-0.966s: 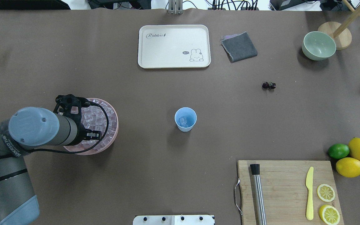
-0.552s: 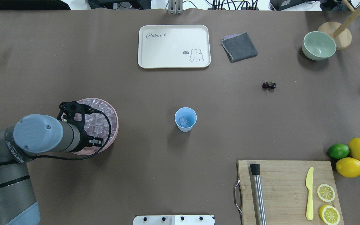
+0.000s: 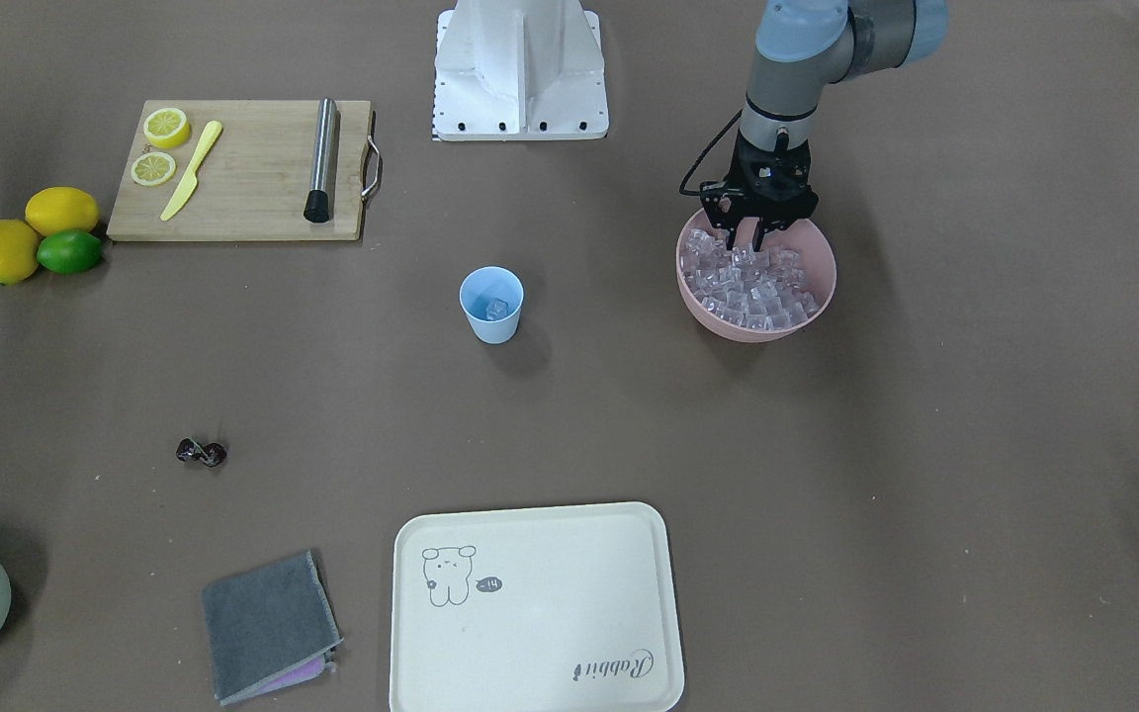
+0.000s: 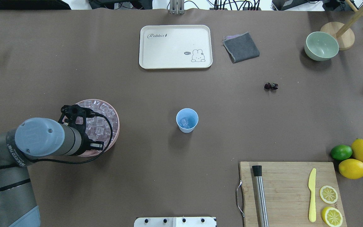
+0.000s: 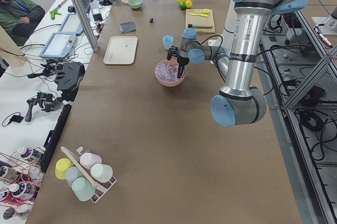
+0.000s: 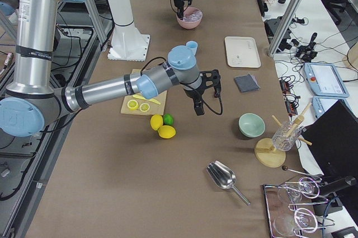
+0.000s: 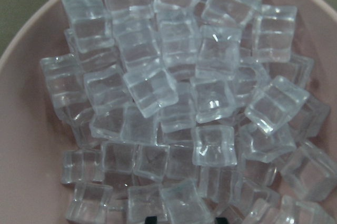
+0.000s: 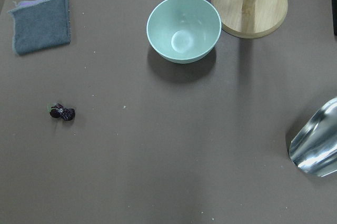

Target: Put ice and cherries in cup

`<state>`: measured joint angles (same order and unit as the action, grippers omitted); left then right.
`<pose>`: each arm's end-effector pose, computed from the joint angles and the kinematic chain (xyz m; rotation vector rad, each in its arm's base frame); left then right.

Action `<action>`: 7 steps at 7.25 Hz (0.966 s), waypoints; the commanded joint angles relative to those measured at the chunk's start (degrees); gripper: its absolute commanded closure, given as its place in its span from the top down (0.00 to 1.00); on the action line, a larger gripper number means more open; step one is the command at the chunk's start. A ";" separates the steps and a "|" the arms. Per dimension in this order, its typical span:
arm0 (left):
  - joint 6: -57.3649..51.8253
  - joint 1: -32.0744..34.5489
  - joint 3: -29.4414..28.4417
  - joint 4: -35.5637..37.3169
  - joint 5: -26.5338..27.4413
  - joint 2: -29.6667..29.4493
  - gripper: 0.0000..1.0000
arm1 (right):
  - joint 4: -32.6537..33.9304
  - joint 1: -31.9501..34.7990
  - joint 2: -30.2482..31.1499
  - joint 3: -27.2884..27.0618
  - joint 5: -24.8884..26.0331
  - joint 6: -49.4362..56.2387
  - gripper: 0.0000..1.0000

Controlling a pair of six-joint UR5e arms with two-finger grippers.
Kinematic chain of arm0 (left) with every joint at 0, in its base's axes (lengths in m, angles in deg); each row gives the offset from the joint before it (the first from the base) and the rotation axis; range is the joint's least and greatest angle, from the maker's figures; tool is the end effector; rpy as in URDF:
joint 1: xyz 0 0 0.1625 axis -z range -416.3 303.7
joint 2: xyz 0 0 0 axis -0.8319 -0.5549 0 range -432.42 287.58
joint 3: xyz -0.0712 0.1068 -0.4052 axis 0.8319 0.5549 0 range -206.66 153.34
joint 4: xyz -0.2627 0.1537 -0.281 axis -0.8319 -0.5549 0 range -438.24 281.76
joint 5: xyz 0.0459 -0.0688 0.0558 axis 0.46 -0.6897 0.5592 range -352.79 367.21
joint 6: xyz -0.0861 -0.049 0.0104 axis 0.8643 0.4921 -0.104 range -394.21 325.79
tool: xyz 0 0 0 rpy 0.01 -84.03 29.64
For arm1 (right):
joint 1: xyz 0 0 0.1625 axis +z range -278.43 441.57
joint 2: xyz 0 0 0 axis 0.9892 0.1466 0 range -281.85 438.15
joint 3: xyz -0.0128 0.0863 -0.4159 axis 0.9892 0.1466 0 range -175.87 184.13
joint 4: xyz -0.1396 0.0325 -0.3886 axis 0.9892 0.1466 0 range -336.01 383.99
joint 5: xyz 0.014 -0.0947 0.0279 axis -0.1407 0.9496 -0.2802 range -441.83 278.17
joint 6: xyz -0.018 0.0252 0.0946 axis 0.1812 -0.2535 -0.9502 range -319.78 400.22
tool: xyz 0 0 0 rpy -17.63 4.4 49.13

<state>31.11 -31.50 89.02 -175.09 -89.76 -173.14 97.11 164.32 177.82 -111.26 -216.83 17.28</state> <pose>0.4350 -0.3344 0.3510 0.2102 0.7332 0.0439 0.0085 -0.4326 0.4807 0.3211 -0.8757 0.0303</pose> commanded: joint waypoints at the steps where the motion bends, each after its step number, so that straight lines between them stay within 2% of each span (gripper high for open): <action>1: -0.45 0.25 0.16 0.00 -0.16 0.00 0.41 | 0.00 -0.05 0.00 0.00 0.00 0.00 1.00; 2: -0.55 0.52 0.16 0.00 -0.24 -0.27 0.42 | 0.00 -0.05 0.00 0.00 0.00 0.00 1.00; 3: -0.63 0.61 0.07 0.00 -0.33 -0.53 0.46 | 0.00 -0.05 0.00 0.08 0.08 0.00 1.00; 5: -0.72 0.61 -0.10 0.00 -0.33 -0.62 0.47 | 0.00 -0.05 0.00 0.08 0.09 0.00 1.00; 6: -0.63 0.61 -0.19 0.00 -0.33 -0.53 0.43 | 0.00 -0.13 0.00 0.08 0.09 0.00 1.00; 7: -0.72 0.61 -0.19 0.00 -0.33 -0.53 0.27 | 0.00 -0.13 -0.09 0.00 0.09 0.00 1.00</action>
<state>30.43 -30.90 88.88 -175.09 -90.09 -173.69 97.11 164.22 177.80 -111.19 -216.75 17.28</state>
